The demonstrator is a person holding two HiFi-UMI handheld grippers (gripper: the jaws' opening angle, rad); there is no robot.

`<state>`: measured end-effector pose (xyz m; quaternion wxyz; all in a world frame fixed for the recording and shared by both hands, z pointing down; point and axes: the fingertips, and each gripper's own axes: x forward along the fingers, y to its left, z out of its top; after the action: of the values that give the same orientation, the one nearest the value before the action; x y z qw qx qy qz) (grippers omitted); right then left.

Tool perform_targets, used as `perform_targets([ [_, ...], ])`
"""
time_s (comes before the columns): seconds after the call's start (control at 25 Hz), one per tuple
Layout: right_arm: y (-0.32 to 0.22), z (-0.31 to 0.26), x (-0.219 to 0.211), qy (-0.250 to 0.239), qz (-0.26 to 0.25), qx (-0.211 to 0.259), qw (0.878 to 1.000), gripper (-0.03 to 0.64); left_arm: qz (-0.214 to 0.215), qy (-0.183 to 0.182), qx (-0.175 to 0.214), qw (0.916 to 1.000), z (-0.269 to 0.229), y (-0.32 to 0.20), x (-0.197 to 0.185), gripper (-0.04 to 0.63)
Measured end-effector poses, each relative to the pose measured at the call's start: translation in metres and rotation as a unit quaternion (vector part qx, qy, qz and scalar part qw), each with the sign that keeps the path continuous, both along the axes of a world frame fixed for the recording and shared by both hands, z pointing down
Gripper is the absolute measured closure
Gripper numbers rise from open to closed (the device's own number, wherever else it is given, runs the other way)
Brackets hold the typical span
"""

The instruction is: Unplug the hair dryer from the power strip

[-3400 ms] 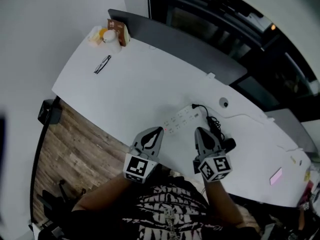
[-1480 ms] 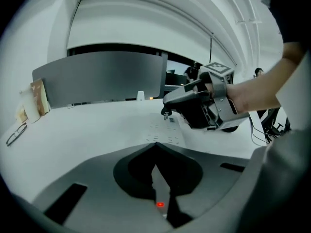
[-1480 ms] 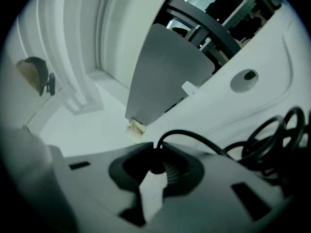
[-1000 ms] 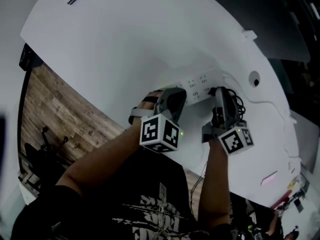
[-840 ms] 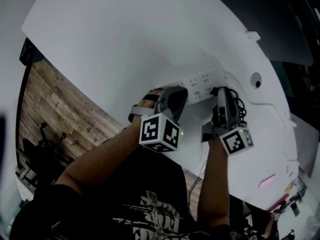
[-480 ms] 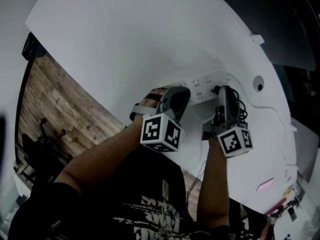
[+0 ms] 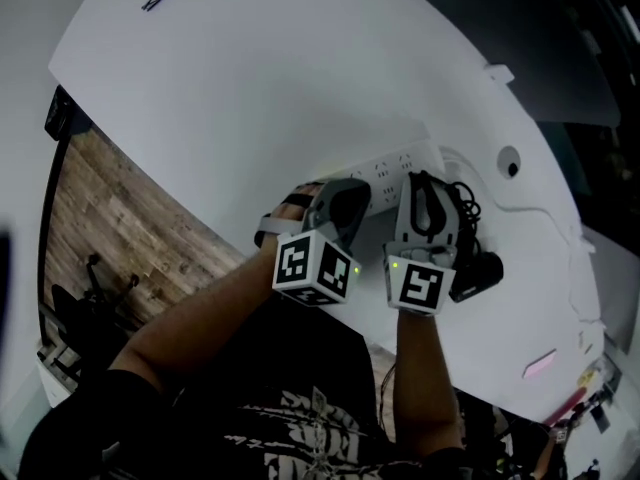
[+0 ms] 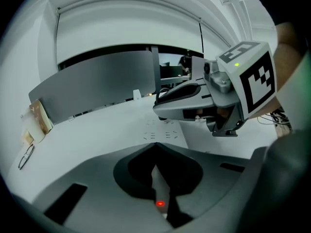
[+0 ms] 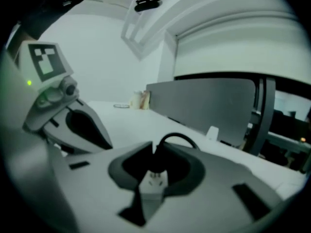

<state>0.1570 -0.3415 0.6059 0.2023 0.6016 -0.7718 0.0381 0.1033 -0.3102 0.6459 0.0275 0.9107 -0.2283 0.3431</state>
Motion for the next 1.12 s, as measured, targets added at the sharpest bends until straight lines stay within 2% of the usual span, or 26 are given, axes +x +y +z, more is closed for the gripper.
perform_targets([
  [0.24, 0.011, 0.009, -0.006, 0.029, -0.013, 0.000, 0.999, 0.531, 0.011, -0.005, -0.013, 0.9998, 0.005, 0.008, -0.002, 0.571],
  [0.4, 0.026, 0.009, -0.006, 0.001, -0.009, 0.034, 0.999, 0.529, 0.014, -0.010, -0.012, 0.9998, 0.009, 0.015, -0.004, 0.571],
  [0.6, 0.039, 0.011, -0.002, -0.010, -0.011, 0.039, 0.999, 0.526, 0.022, -0.010, -0.023, 0.9994, 0.012, 0.014, -0.001, 0.570],
  [0.84, 0.052, 0.012, -0.004, 0.024, -0.031, 0.032, 0.999, 0.522, 0.014, -0.012, -0.018, 0.9997, 0.015, 0.016, 0.002, 0.570],
  [1.12, 0.054, 0.019, 0.005, -0.027, -0.008, -0.003, 1.000, 0.508, 0.009, -0.010, -0.014, 0.9998, 0.017, 0.015, 0.001, 0.571],
])
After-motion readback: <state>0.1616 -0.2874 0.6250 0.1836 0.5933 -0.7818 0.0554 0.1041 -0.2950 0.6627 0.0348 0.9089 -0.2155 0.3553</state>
